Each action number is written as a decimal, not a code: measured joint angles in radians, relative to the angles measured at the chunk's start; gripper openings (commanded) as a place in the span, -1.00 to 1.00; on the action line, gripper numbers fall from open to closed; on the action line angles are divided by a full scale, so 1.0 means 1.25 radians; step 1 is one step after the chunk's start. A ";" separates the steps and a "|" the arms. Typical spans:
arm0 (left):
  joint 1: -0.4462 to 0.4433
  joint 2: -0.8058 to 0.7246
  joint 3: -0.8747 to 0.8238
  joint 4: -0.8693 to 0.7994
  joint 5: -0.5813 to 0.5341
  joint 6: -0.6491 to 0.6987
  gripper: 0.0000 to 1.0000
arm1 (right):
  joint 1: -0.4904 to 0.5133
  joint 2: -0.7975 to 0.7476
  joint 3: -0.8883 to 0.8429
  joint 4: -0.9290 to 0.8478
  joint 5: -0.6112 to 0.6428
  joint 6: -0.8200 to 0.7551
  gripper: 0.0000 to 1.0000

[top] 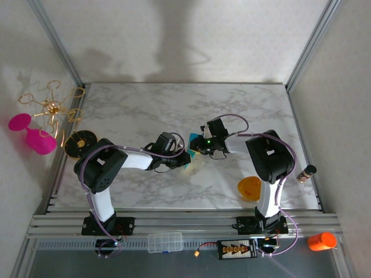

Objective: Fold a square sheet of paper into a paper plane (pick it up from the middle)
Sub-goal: Fold the wing for the fifth time at the center of the table.

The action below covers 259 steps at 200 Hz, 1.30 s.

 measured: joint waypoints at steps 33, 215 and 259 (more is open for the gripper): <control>0.000 0.000 0.000 -0.002 -0.006 0.000 -0.84 | 0.000 0.000 0.002 -0.004 0.001 0.000 -0.51; -0.010 0.011 0.013 -0.037 -0.030 0.024 -0.82 | 0.004 0.008 0.025 -0.048 0.024 -0.009 -0.64; -0.010 -0.013 0.034 -0.065 -0.038 0.024 -0.82 | 0.004 0.009 0.026 -0.051 0.025 -0.009 -0.66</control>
